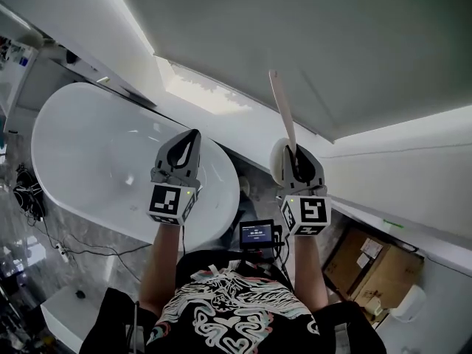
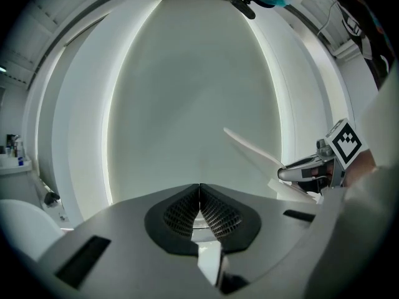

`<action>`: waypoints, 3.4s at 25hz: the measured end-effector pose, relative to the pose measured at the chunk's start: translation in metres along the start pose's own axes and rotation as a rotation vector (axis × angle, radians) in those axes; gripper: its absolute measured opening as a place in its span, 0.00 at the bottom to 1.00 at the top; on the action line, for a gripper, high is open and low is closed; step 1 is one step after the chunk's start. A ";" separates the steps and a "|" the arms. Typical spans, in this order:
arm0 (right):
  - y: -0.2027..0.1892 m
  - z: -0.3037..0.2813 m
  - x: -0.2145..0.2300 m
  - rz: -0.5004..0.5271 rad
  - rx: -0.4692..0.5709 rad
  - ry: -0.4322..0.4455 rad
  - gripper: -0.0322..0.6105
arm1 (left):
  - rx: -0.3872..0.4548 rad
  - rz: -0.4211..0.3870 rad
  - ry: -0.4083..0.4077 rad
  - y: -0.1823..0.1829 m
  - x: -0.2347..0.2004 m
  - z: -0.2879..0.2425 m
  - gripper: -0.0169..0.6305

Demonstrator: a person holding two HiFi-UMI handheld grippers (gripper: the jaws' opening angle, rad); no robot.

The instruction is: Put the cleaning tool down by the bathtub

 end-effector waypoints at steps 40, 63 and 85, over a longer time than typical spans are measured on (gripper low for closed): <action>-0.087 -0.154 0.012 0.170 -0.184 0.085 0.16 | -0.251 0.008 -0.069 -0.122 -0.013 -0.123 0.05; -0.159 -0.225 0.017 0.171 -0.273 0.139 0.16 | -0.307 0.027 -0.087 -0.193 -0.016 -0.195 0.05; -0.224 -0.292 0.033 0.255 -0.382 0.131 0.16 | -0.355 0.051 -0.069 -0.256 -0.027 -0.244 0.05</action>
Point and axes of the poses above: the fingertips, and each gripper's own axes: z backward along the fingers, x to its right, y out of its top, the point moved 7 cm from there along z, backward along the fingers, and after that the axes turned 14 degrees about -x, right-handed, at the moved point
